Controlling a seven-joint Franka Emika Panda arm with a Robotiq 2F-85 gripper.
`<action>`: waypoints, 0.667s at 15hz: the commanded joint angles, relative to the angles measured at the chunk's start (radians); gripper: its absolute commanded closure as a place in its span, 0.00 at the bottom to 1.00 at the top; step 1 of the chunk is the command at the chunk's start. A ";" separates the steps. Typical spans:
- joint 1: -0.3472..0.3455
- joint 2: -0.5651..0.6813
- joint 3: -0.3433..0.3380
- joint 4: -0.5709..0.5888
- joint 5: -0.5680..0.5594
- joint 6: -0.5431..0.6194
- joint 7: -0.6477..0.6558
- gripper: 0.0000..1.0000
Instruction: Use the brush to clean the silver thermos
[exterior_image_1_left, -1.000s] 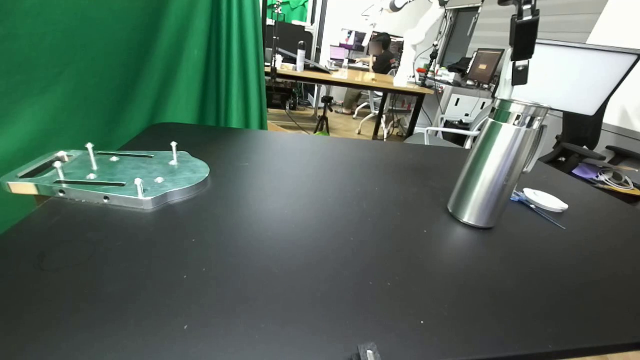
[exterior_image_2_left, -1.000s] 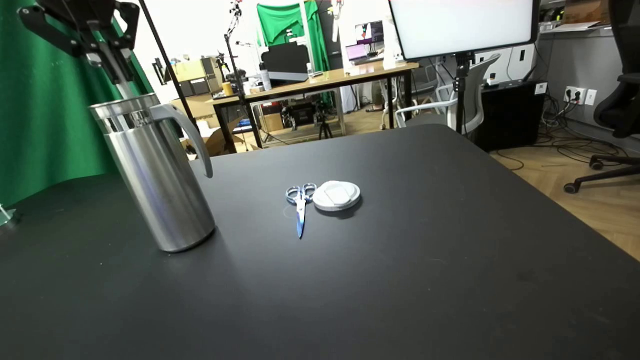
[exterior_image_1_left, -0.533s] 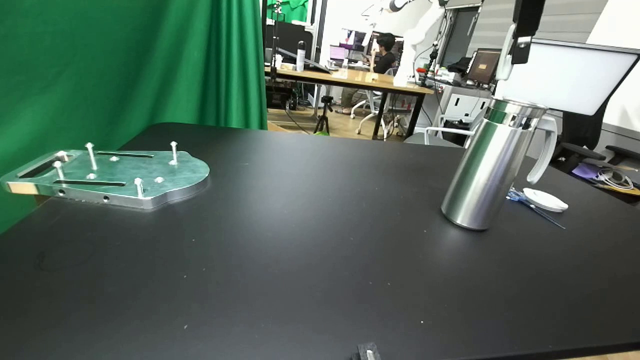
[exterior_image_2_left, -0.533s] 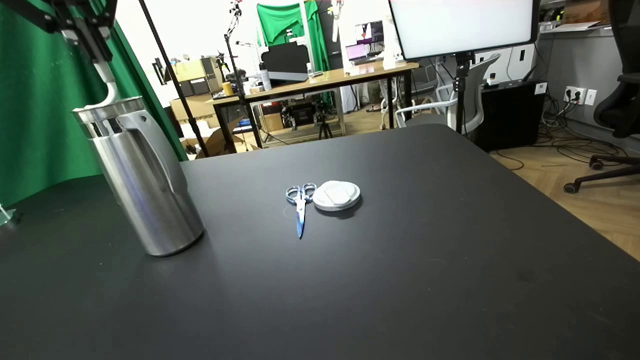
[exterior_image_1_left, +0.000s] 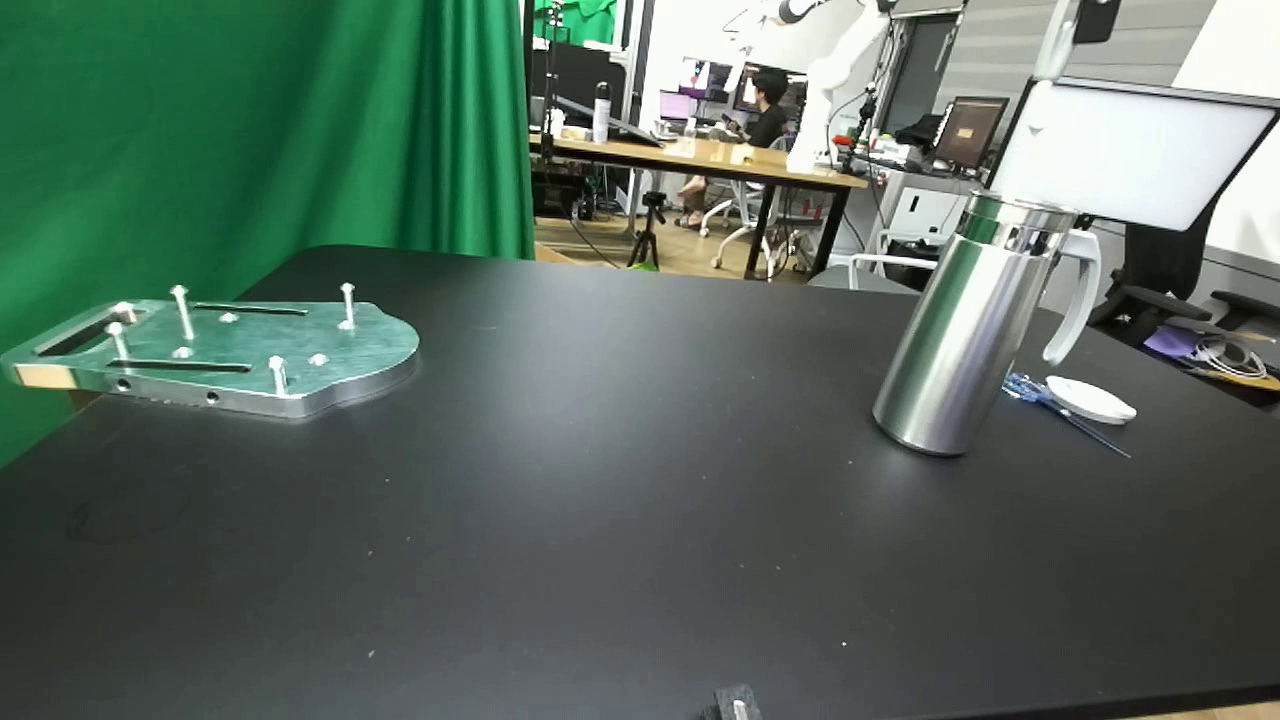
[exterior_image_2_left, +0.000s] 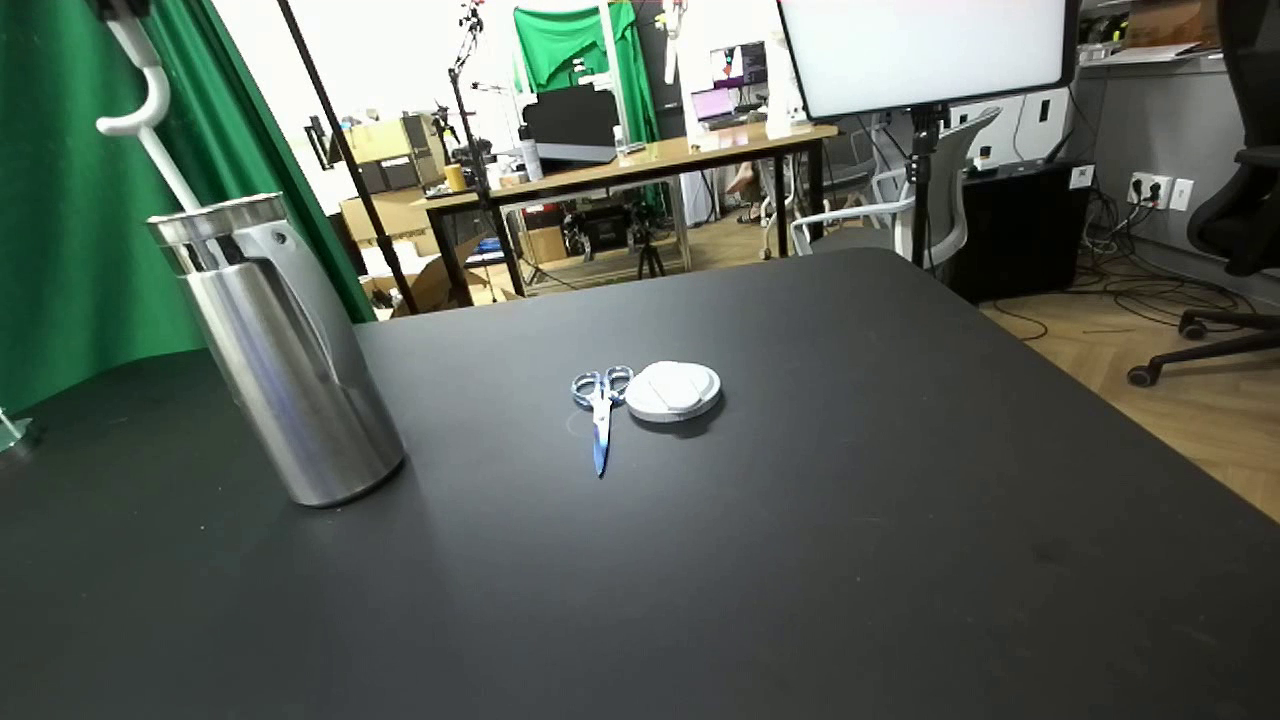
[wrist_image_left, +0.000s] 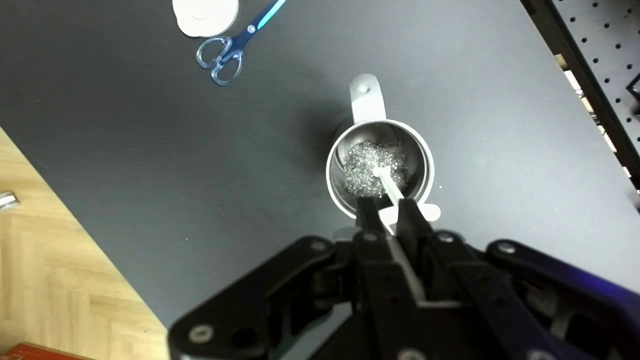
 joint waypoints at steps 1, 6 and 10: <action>0.022 -0.102 -0.024 -0.027 0.006 -0.010 -0.029 0.96; 0.026 -0.124 -0.037 -0.034 -0.004 0.008 -0.016 0.96; 0.021 -0.035 -0.051 -0.049 0.000 0.050 -0.013 0.96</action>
